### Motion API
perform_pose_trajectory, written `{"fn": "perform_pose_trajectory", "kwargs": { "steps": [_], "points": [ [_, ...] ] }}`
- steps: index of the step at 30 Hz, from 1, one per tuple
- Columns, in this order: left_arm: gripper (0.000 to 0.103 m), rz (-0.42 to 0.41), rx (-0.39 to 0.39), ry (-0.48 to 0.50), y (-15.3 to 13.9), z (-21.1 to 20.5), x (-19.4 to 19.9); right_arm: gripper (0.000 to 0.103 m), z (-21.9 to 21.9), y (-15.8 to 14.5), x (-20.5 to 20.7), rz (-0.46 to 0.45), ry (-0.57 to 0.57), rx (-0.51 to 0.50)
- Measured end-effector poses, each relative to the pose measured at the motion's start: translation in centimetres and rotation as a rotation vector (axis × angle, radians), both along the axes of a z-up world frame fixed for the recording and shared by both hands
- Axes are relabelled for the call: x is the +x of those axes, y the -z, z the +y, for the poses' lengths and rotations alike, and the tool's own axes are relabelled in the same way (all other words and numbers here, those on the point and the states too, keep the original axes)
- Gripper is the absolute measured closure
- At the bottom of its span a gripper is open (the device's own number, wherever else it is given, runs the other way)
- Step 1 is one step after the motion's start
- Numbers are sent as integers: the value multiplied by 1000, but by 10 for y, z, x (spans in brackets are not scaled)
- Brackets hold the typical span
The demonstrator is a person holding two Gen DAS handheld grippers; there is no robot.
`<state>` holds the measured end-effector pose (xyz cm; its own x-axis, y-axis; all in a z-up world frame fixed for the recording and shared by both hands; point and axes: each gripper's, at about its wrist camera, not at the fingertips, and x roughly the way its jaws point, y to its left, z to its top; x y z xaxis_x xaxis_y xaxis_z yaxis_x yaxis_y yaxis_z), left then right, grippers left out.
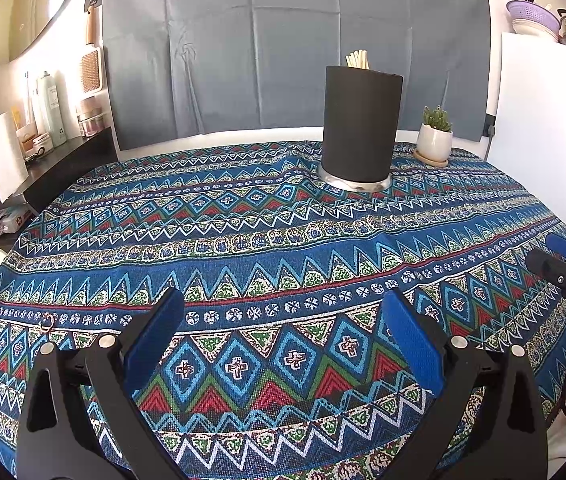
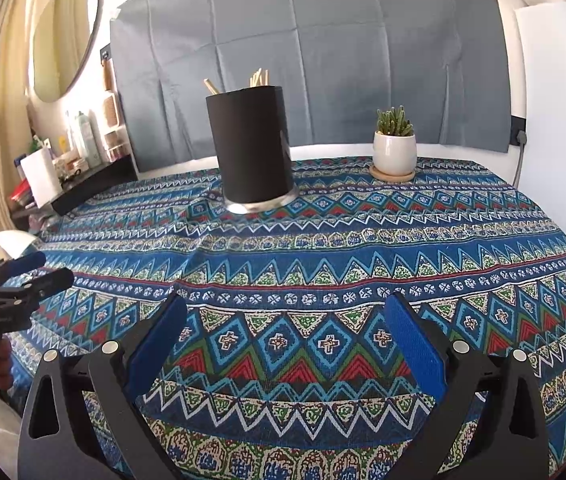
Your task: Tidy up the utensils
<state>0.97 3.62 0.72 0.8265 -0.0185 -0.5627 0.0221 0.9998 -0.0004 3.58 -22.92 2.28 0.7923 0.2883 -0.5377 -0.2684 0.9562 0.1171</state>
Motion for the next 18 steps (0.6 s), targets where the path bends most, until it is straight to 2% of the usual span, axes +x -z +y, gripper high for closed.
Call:
{"fn": "perform_pose_trajectory", "kwargs": {
  "steps": [18],
  "points": [
    [6,15,5,6,2,-1,3,8,1,2,3,19,-7,-2]
  ]
}}
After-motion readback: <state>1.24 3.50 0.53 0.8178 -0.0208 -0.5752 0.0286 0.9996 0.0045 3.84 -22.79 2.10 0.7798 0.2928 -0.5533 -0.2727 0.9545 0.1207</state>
